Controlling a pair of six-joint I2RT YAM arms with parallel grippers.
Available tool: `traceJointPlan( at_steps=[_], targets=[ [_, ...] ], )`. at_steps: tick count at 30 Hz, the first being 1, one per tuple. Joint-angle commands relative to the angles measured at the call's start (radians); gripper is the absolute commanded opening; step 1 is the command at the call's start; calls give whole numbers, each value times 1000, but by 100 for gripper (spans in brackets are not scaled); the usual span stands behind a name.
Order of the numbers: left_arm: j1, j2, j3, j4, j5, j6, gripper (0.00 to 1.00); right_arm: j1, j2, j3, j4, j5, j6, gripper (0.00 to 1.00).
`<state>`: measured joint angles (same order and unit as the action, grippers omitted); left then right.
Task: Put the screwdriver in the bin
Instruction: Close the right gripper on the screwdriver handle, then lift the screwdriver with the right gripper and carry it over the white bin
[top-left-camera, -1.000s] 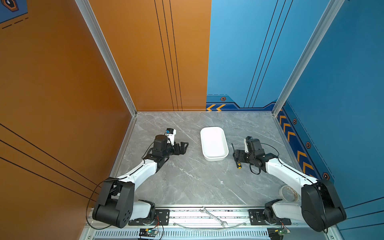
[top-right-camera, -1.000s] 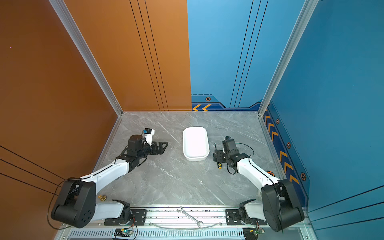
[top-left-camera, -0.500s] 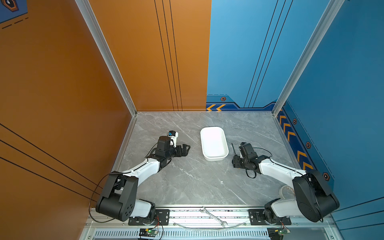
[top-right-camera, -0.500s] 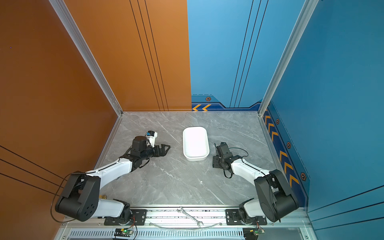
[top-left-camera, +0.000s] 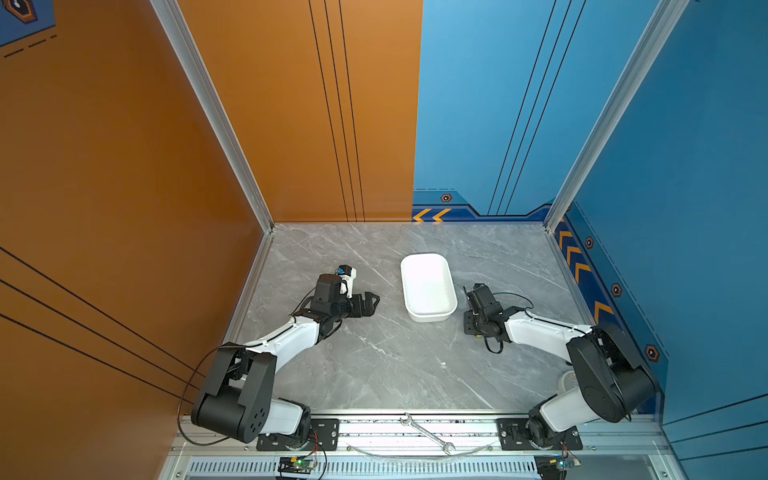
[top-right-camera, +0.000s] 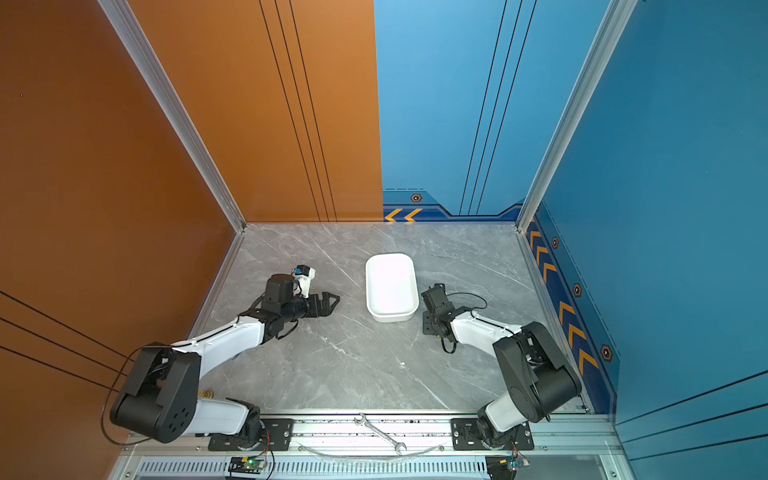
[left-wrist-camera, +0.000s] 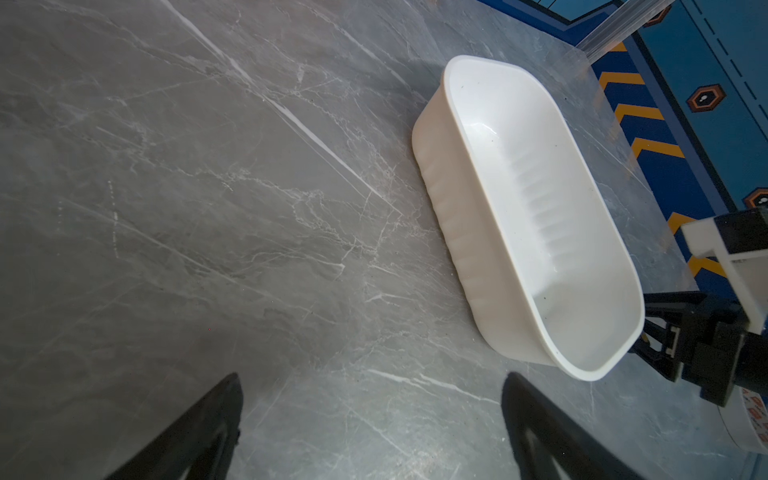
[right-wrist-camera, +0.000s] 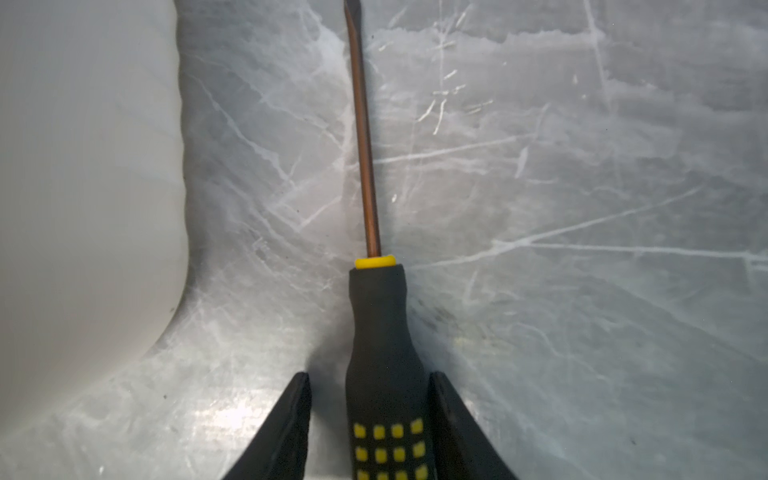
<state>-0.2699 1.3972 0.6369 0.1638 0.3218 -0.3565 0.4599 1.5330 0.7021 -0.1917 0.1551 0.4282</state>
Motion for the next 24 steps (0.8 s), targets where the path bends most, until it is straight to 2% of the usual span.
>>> traceJointPlan(
  at_steps=[1,6,10,14,17,21,24],
  targets=[
    [-8,-17,-5,-27,46,19,98,4,33,20,-67,18,8,35],
    [-7,-16,3,-40,48,23,98,6,38,27,-76,18,10,21],
    [-7,-17,7,-59,38,35,98,4,21,28,-93,34,25,1],
    [-7,-16,14,-81,34,47,98,-13,-36,43,-155,26,67,0],
    [-9,-23,9,-64,77,66,98,-15,-99,86,-233,38,70,0],
    [-11,-26,16,-67,81,79,98,-7,-168,209,-393,102,101,0],
    [-10,-27,25,-77,79,83,98,8,-188,310,-463,103,109,0]
  ],
)
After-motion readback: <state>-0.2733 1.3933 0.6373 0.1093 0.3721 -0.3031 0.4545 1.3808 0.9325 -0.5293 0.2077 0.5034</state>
